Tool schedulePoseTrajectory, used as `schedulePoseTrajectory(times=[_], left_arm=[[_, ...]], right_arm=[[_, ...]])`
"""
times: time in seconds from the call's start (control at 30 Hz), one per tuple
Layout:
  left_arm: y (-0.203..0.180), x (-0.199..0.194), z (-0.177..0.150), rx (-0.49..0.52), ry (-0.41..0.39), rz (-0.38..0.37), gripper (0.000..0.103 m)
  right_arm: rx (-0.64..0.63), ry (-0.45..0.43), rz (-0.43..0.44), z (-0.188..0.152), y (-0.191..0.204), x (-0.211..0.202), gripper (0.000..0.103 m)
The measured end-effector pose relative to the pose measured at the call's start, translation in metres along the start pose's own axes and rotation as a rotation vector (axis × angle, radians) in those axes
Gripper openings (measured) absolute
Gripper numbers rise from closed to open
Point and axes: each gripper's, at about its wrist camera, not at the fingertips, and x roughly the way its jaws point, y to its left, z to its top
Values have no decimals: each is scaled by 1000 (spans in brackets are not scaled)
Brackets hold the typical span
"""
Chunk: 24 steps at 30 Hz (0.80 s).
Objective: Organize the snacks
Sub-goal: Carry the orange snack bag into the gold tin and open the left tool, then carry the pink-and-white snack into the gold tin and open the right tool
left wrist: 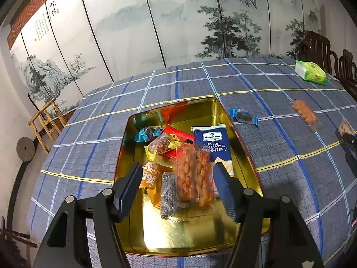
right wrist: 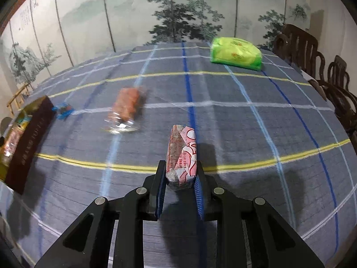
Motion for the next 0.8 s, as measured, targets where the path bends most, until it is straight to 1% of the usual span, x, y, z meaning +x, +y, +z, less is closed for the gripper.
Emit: schedulePoseTrajectory(times=[0.2, 0.4, 0.53, 0.73, 0.8], left_arm=[[0, -7, 0, 10, -17, 16, 69], [3, -10, -1, 11, -20, 23, 70], [6, -10, -2, 18, -20, 34, 71], [18, -6, -4, -11, 3, 19, 72], [23, -5, -6, -23, 9, 18, 75]], right_arm=[[-56, -43, 94, 22, 23, -18, 24], [-152, -76, 220, 48, 63, -32, 24], [-219, -89, 312, 59, 99, -42, 24], [-309, -78, 411, 59, 145, -50, 24], [-341, -66, 429, 59, 158, -48, 24]])
